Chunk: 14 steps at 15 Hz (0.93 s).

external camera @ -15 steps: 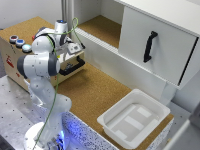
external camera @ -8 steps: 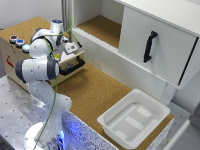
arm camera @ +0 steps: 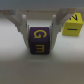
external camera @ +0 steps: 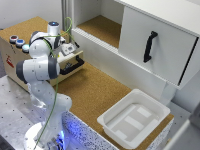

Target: Rotate the purple block towards the right

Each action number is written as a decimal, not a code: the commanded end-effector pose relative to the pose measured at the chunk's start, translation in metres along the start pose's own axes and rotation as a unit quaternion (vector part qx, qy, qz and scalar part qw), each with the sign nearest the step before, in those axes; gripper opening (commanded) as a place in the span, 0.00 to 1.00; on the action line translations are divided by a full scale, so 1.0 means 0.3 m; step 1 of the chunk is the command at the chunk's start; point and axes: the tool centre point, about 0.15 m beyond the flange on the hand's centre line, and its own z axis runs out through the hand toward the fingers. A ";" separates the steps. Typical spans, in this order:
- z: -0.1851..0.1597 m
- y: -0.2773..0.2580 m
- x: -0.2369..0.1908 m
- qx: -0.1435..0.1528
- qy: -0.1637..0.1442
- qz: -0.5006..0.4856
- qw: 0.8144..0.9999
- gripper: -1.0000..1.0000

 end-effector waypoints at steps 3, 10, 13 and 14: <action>0.009 0.105 0.053 -0.003 -0.064 0.069 0.996 0.00; -0.106 0.222 -0.028 0.081 -0.042 0.381 0.920 0.00; -0.120 0.224 -0.056 0.105 -0.031 0.505 0.856 0.00; -0.124 0.223 -0.055 0.098 -0.029 0.532 0.840 0.00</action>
